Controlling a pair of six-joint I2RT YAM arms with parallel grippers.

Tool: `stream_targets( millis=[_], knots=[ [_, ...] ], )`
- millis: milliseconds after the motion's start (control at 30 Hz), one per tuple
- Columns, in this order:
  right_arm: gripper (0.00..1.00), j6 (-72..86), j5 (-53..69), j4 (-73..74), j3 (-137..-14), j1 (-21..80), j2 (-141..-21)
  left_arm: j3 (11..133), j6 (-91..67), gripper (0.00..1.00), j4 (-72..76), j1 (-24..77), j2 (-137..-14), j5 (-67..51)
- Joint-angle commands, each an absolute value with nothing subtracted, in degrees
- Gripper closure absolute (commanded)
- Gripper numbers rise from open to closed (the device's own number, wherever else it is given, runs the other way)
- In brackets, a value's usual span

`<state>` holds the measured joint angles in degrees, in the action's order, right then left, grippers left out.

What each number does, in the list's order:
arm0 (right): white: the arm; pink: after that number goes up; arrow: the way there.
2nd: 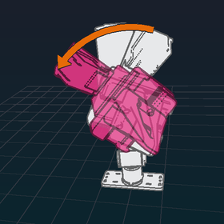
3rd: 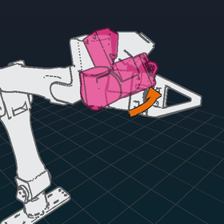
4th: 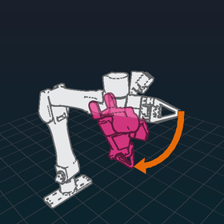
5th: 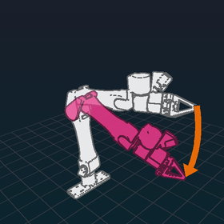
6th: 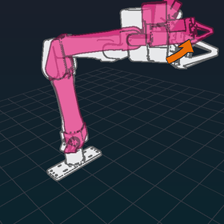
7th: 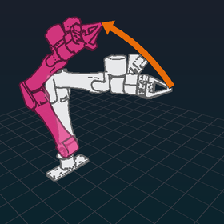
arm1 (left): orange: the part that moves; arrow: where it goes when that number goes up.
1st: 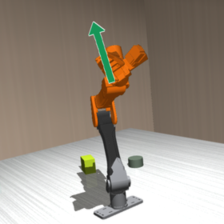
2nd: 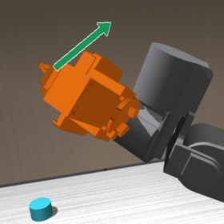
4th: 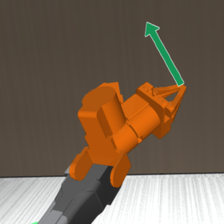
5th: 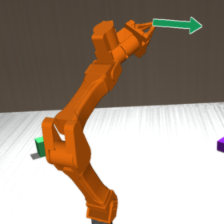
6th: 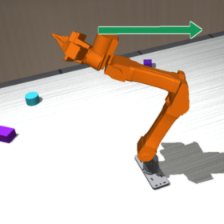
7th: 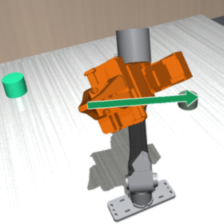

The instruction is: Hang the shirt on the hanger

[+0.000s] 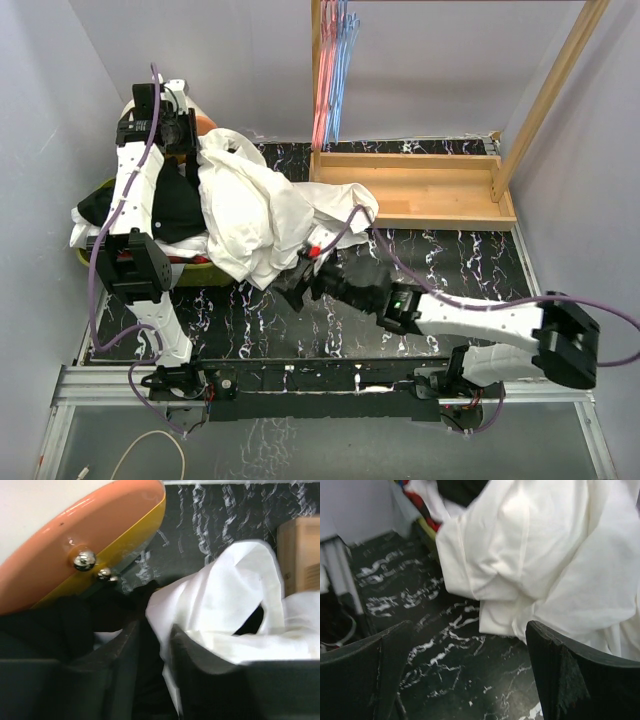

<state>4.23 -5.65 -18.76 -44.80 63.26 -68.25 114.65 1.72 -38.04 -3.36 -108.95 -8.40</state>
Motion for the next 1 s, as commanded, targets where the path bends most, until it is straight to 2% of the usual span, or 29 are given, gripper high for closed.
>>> stream_targets(
  millis=[0, 33, 67, 100, 333, 533, 633, 700, 767, 967],
  knots=[
    [0.02, -4.53, -18.5, -32.88, -41.51, 66.5, -74.47, 119.36, 3.47, 0.42, -43.37, -3.42, -106.91, -4.54],
    [0.02, -5.01, -18.47, -34.84, -41.49, 66.79, -76.18, 121.38, 4.08, 0.21, -45.55, -3.43, -107.22, -4.53],
    [0.02, -5.71, -18.46, -36.63, -41.63, 66.99, -78.1, 123.56, 4.99, 0.06, -47.64, -3.42, -107.58, -4.5],
    [0.02, -6.38, -18.44, -37.82, -41.92, 67.05, -79.79, 125.51, 6.03, 0.03, -49.75, -3.5, -107.62, -4.48],
    [0.02, -8.82, -13.36, -42.38, -42.98, 67.23, -90.41, 134.6, 19.3, 0.03, -60.3, -3.91, -102.4, -12.63],
    [0.02, -7.51, -12.29, -44.41, -44.12, 67.21, -96.17, 126.59, 48.74, 0.03, -72.93, -3.68, -90.17, -33.66],
    [0.02, -5.57, -11.28, -44.57, -44.81, 67.23, -97.29, 129.14, 57.92, 0.03, -80.62, -3.37, -90.56, -37.44],
    [0.02, -4.17, -10.8, -44.98, -44.76, 67.18, -97.64, 130.25, 59.86, 0.09, -81.89, -3.07, -91.72, -38.06],
    [0.02, -3.12, -10.78, -45.95, -44.2, 67.21, -97.76, 127.1, 64.89, 0.16, -81.79, -2.94, -91.0, -38.56],
    [0.02, -3.89, -10.96, -50.73, -41.94, 67.23, -98.93, 109.31, 90.71, 0.18, -78.98, -0.61, -85.05, -35.87]
  ],
)
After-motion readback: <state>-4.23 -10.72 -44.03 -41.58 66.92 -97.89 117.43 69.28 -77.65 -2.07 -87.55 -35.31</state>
